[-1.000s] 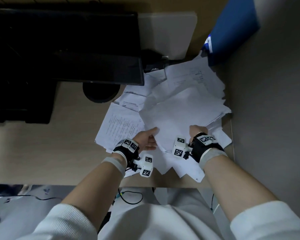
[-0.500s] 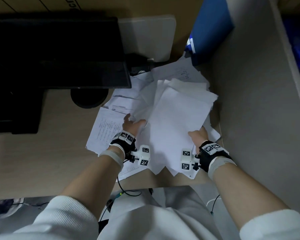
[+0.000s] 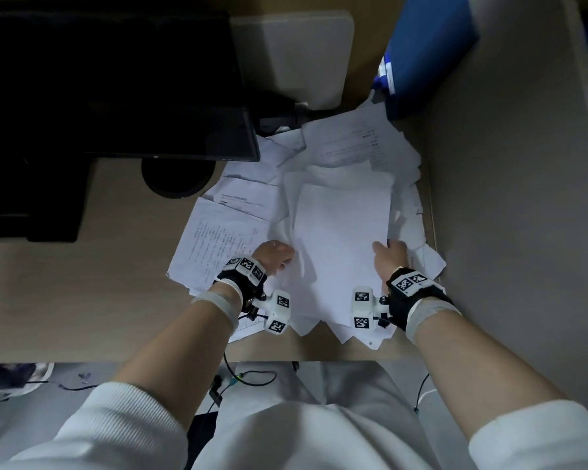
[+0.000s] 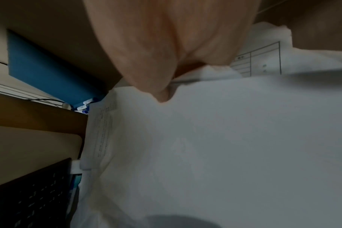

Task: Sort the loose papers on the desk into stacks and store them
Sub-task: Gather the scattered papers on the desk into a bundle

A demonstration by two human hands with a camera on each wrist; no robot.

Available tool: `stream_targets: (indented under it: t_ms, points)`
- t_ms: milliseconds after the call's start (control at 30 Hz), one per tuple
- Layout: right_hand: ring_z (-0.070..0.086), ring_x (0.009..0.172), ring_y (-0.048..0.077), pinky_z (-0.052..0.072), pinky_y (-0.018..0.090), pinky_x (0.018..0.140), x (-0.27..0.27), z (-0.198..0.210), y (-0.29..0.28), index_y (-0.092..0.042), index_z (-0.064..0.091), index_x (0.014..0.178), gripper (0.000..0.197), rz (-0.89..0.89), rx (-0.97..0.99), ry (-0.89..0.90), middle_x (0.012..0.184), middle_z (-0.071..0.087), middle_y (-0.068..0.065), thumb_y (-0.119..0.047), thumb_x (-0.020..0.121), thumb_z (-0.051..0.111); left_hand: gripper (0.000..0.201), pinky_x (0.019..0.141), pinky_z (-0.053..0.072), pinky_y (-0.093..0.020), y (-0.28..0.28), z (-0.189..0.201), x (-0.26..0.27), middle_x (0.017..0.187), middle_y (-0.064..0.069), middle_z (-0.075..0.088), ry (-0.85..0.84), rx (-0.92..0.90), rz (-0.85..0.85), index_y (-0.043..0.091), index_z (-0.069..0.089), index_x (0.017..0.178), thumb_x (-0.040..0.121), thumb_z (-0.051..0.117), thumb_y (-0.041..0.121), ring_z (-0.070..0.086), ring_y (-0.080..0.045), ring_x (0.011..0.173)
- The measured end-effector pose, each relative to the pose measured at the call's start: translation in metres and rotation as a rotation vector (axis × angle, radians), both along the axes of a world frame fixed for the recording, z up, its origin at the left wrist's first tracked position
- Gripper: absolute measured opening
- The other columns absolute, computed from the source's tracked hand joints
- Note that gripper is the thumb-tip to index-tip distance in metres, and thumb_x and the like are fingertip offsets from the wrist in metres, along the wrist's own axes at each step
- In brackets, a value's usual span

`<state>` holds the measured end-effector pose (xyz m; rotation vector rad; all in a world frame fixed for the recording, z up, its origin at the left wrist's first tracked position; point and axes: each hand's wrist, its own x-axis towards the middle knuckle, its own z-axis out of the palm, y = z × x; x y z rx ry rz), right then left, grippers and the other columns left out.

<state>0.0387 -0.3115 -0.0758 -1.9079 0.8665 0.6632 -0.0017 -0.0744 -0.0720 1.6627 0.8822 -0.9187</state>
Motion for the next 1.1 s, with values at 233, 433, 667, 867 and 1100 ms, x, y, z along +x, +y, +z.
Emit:
stream_targets:
  t_ms: [233,433,667,867,1100]
  points:
    - [0.06,0.104,0.033,0.049,0.038,0.091,0.001,-0.003,0.01,0.008,0.051,0.116,0.048,0.042,-0.189,0.178,0.117,0.06,0.019,-0.036,0.098,0.048,0.045,0.1,0.035,-0.028,0.013,-0.003,0.006,0.141,-0.019,0.05,-0.067,0.231,0.106,-0.002,0.038,0.148,0.108,0.037,0.019,0.05,-0.027,0.127]
    - [0.051,0.125,0.037,0.042,0.036,0.093,-0.004,-0.012,0.033,0.008,0.036,0.143,0.053,-0.04,0.029,0.175,0.14,0.05,0.023,-0.023,0.102,0.047,0.039,0.096,0.043,-0.035,0.023,-0.002,0.017,0.137,-0.027,0.055,0.001,0.24,0.015,-0.005,0.056,0.131,0.106,0.038,0.019,0.054,-0.038,0.123]
    - [0.052,0.107,0.031,0.04,0.037,0.09,-0.003,-0.016,0.047,-0.005,0.044,0.133,0.05,-0.18,0.164,0.188,0.116,0.052,0.011,-0.042,0.1,0.05,0.068,0.097,0.047,-0.042,0.034,-0.003,0.006,0.137,-0.023,0.055,0.156,0.113,0.015,0.0,0.049,0.14,0.103,0.037,0.055,0.055,-0.036,0.12]
    - [0.056,0.089,0.027,0.046,0.034,0.08,0.005,-0.016,0.076,0.003,0.058,0.124,0.037,0.012,0.049,0.086,0.104,0.061,0.012,0.0,0.088,0.049,0.077,0.104,0.041,-0.037,0.067,-0.001,-0.004,0.135,-0.015,0.058,0.045,0.08,-0.067,0.003,0.05,0.141,0.094,0.05,0.064,0.054,-0.03,0.127]
    - [0.059,0.085,0.027,0.047,0.03,0.074,0.005,-0.002,0.133,-0.001,0.062,0.109,0.026,0.34,0.143,0.076,0.089,0.063,0.008,0.002,0.086,0.051,0.084,0.095,0.054,-0.04,0.107,-0.003,-0.042,0.112,-0.002,0.073,-0.105,-0.02,0.396,0.011,0.068,0.123,0.052,0.091,0.05,0.068,-0.026,0.102]
